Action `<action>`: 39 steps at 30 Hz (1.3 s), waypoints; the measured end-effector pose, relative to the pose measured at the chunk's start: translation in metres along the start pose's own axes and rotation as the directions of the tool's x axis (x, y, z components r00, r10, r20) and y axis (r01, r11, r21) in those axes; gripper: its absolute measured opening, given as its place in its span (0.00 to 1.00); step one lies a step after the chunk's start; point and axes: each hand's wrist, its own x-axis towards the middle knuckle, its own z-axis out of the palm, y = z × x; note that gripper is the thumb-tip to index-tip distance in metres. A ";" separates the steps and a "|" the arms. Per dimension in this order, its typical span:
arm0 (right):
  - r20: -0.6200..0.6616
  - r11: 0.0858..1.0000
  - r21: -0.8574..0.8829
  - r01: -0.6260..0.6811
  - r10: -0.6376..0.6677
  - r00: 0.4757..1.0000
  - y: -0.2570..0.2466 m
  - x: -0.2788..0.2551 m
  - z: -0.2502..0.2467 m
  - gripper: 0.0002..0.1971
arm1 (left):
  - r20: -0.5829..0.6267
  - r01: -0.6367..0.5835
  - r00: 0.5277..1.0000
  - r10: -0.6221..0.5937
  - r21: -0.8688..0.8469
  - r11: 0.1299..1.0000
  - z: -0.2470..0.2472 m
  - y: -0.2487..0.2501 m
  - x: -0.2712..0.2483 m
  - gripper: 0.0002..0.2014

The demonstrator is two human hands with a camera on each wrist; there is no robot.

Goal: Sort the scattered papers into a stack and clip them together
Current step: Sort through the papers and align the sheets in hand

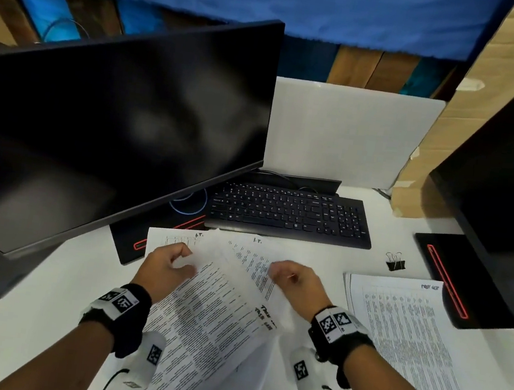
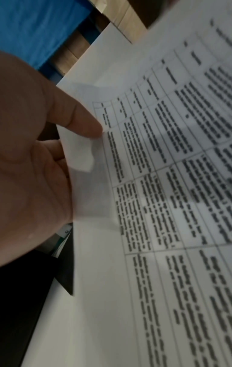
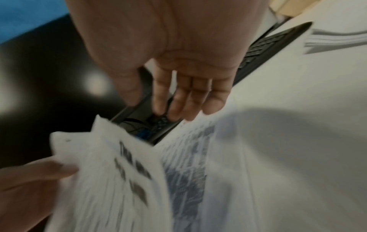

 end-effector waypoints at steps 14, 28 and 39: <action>-0.214 0.783 -0.608 -0.129 -0.005 0.977 0.021 0.036 -0.007 0.15 | 0.099 0.102 0.989 -0.110 0.085 0.991 0.026 -0.019 -0.019 0.06; -0.235 0.674 -0.726 0.135 -0.428 0.873 0.022 0.024 -0.009 0.15 | 0.040 0.097 0.994 -0.101 0.106 0.990 0.029 -0.022 -0.016 0.06; -0.363 0.905 -0.086 0.417 -0.418 0.833 -0.053 -0.005 -0.030 0.07 | -0.244 0.013 0.966 -0.091 -0.302 0.953 0.000 0.012 -0.002 0.09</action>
